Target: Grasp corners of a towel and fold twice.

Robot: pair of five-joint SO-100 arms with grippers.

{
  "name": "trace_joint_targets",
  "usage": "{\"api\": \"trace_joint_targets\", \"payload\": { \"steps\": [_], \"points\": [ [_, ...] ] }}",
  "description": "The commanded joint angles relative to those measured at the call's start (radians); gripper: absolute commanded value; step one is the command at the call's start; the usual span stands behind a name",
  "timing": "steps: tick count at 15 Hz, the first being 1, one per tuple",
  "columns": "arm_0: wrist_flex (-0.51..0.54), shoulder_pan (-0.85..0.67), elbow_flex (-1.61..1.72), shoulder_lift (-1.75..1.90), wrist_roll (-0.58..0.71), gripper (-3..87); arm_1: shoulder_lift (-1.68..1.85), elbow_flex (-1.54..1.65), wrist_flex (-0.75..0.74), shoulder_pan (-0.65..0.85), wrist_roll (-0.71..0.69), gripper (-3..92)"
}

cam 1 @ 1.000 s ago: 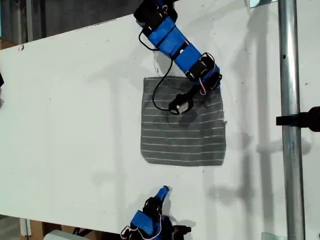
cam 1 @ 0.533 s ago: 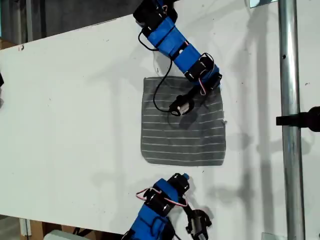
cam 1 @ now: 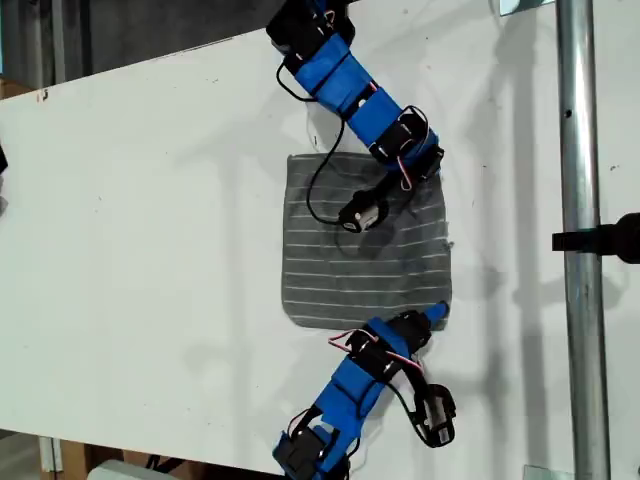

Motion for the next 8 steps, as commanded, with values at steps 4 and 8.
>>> {"api": "trace_joint_targets", "payload": {
  "steps": [4,8],
  "points": [
    [-0.121,-0.009,-0.035,-0.212,-0.098,2.9,0.003,-0.014,-0.005,0.026,-0.011,-0.2],
    [-0.012,0.005,-0.038,-0.155,-0.103,-3.1,0.061,-0.023,0.031,0.034,-0.011,-0.2]
  ]
}}
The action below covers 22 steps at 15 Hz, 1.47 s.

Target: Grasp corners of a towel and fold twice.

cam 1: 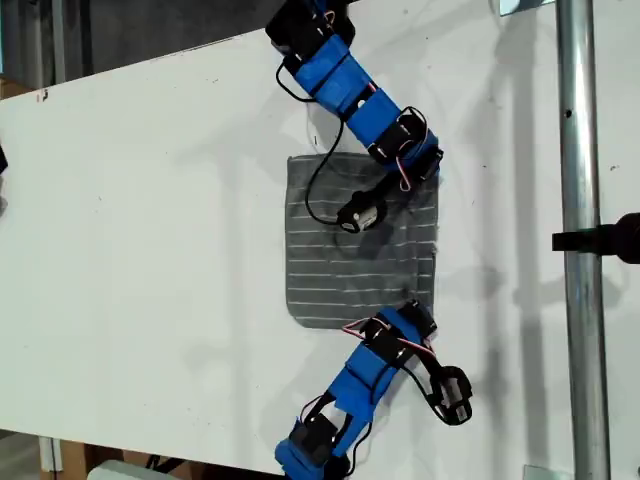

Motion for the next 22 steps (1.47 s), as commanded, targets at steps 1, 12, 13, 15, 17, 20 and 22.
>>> {"api": "trace_joint_targets", "payload": {
  "steps": [1,12,13,15,17,20,22],
  "points": [
    [0.103,0.008,-0.005,0.127,0.028,-3.1,0.078,-0.038,0.052,0.018,-0.018,-0.2],
    [0.124,-0.434,0.408,0.684,0.311,-3.1,0.486,0.202,0.279,0.423,-0.218,-0.2],
    [0.101,-0.512,0.43,0.686,0.37,-3.1,0.515,0.23,0.268,0.518,-0.285,-0.2],
    [0.095,-0.638,0.434,0.696,0.448,-3.1,0.566,0.232,0.267,0.683,-0.414,-0.2],
    [0.086,-0.686,0.489,0.828,0.453,-3.1,0.675,0.216,0.288,0.732,-0.453,-0.2],
    [-0.015,-0.603,0.739,0.896,0.353,-3.1,0.653,0.295,0.25,0.594,-0.333,-0.2],
    [-0.106,-0.509,0.813,0.844,0.242,-2.9,0.589,0.397,0.132,0.509,-0.242,-0.2]
  ]
}}
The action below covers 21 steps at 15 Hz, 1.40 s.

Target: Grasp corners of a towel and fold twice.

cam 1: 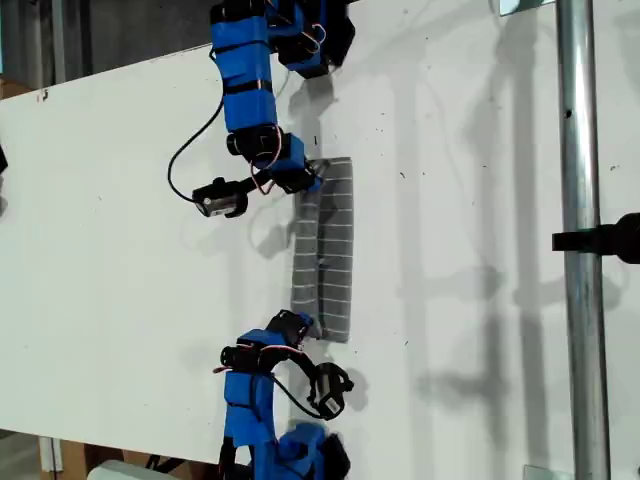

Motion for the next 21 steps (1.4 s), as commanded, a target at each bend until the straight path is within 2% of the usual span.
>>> {"api": "trace_joint_targets", "payload": {
  "steps": [1,2,3,4,5,6,7,9,11,13,15,17,18,19,21],
  "points": [
    [-0.064,0.104,0.02,-0.035,-0.123,-2.9,-0.049,0.061,-0.089,-0.072,0.077,-0.2],
    [-0.081,0.129,0.006,-0.092,-0.147,-1.5,-0.092,0.089,-0.132,-0.075,0.092,-0.2],
    [-0.071,0.133,-0.032,-0.153,-0.16,7.9,-0.124,0.107,-0.141,-0.058,0.112,-0.2],
    [0.008,0.143,-0.12,-0.206,-0.152,20.8,-0.123,0.133,-0.13,-0.038,0.141,8.0],
    [0.152,0.156,-0.238,-0.241,-0.15,24.4,-0.086,0.143,-0.064,-0.032,0.196,26.2],
    [0.299,0.173,-0.336,-0.229,-0.173,24.1,0.006,0.143,-0.011,-0.041,0.21,31.8],
    [0.333,0.206,-0.341,-0.117,-0.187,23.9,0.14,0.152,0.048,-0.06,0.261,30.9],
    [0.328,0.239,-0.187,0.212,-0.242,24.1,0.499,0.296,0.118,-0.075,0.374,31.5],
    [0.31,0.265,0.1,0.5,-0.325,29.9,0.902,0.6,0.097,-0.089,0.518,33.9],
    [0.215,0.348,0.399,0.785,-0.446,34.2,1.2,0.834,0.084,-0.077,0.612,35.7],
    [0.086,0.463,0.614,0.973,-0.565,40.7,1.025,0.871,-0.103,0.006,0.568,37.1],
    [-0.048,0.558,0.811,1.117,-0.673,50.2,0.635,0.839,-0.442,0.092,0.518,38.8],
    [-0.066,0.58,0.893,1.233,-0.724,52.3,0.354,0.746,-0.597,0.123,0.488,39.2],
    [-0.067,0.591,0.96,1.385,-0.736,53.4,0.147,0.601,-0.63,0.127,0.465,39.7],
    [-0.017,0.583,1.052,1.667,-0.739,53.7,0.0,0.528,-0.853,0.124,0.451,35.5]
  ]
}}
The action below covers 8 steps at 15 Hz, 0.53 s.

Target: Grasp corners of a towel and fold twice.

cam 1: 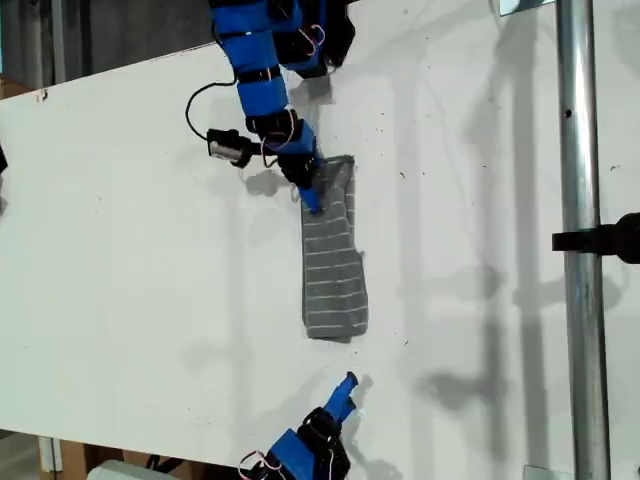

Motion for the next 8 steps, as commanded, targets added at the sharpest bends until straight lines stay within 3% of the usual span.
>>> {"api": "trace_joint_targets", "payload": {
  "steps": [1,2,3,5,7,8],
  "points": [
    [0.015,0.008,0.064,0.259,-0.002,53.6,-0.144,-0.087,-0.244,-0.008,-0.015,30.9],
    [0.02,0.008,0.094,0.316,0.003,53.5,-0.158,-0.091,-0.287,-0.003,-0.025,27.4],
    [0.023,0.006,0.117,0.351,0.005,52.5,-0.114,-0.086,-0.199,0.003,-0.02,-0.2],
    [0.025,0.003,0.124,0.368,0.023,51.9,0.103,-0.051,0.12,-0.003,-0.026,-0.2],
    [0.026,-0.023,0.13,0.388,0.072,50.7,0.316,0.08,0.158,-0.023,-0.008,-0.2],
    [0.026,-0.032,0.126,0.403,0.097,50.6,0.345,0.074,0.232,-0.054,0.011,6.3]
  ]
}}
